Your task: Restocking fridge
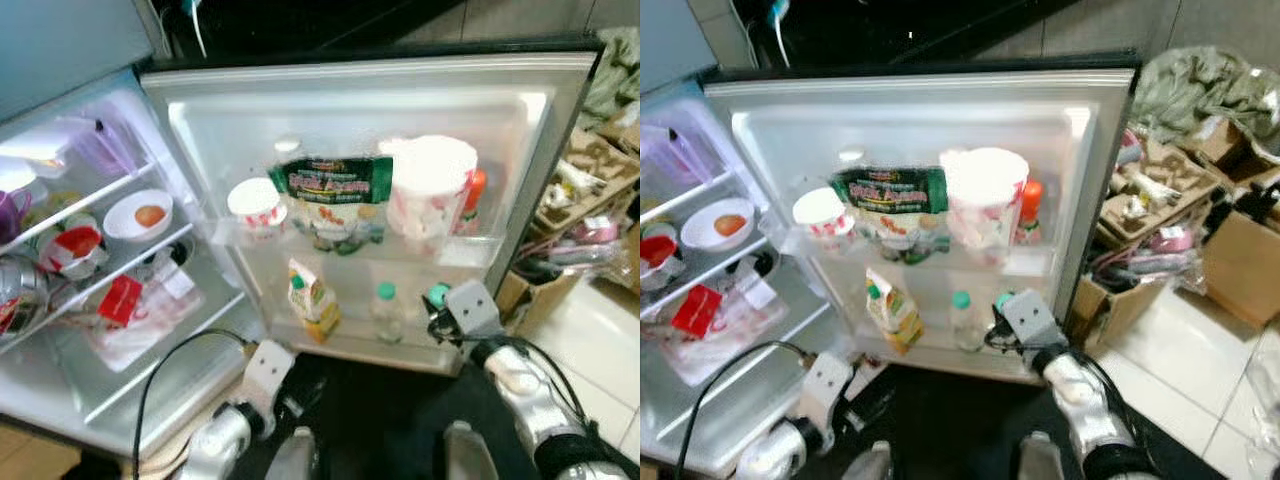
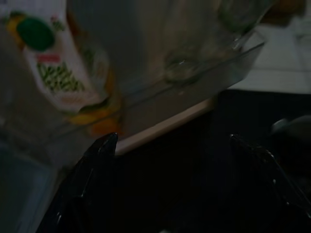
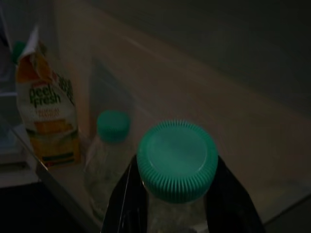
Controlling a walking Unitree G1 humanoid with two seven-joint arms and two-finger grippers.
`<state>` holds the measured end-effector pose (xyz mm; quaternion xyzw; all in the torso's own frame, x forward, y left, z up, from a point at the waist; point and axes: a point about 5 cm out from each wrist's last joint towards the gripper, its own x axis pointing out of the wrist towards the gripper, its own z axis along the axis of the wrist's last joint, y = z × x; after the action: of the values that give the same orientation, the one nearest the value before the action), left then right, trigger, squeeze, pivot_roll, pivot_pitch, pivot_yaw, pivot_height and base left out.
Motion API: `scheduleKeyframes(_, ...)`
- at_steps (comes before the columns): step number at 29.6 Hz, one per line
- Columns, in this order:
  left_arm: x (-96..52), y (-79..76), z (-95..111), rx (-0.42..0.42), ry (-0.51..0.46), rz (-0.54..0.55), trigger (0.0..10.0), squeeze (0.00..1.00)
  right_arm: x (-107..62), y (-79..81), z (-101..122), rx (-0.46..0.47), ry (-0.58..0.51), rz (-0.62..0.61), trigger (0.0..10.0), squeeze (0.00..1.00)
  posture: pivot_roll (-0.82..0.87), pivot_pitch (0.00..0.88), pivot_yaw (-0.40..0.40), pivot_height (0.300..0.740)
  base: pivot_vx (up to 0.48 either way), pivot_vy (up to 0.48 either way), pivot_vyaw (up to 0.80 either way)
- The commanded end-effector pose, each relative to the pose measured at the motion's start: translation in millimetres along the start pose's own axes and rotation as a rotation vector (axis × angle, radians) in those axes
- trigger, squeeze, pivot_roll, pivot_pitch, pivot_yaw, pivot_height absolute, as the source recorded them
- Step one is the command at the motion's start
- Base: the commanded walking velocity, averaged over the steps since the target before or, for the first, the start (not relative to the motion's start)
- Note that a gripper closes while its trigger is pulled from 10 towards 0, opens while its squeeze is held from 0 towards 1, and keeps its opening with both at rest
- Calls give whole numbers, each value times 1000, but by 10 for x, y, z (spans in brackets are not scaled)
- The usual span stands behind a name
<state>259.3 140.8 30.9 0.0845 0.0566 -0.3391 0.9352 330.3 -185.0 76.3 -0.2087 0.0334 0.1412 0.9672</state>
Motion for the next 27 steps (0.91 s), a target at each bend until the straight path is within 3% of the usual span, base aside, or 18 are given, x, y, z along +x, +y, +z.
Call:
scheduleKeyframes(1,-75,18,-52,-5,31,-10,10000,0,-21,31,-54,25,9,-18,10000,0,24,283,137,624,0,0,0)
scheduleKeyframes(11,-70,-112,121,-7,-33,-112,10000,0,0,8,-42,60,-13,-118,10000,0,50,303,144,624,0,0,0)
scheduleKeyframes(16,-52,-169,197,-10,-49,-146,10000,0,58,-62,54,124,-53,-140,10000,0,40,289,142,624,0,0,0)
scheduleKeyframes(27,-35,-209,248,-17,-46,-164,10000,0,-30,-2,-277,291,135,-204,10000,0,45,282,144,624,0,0,0)
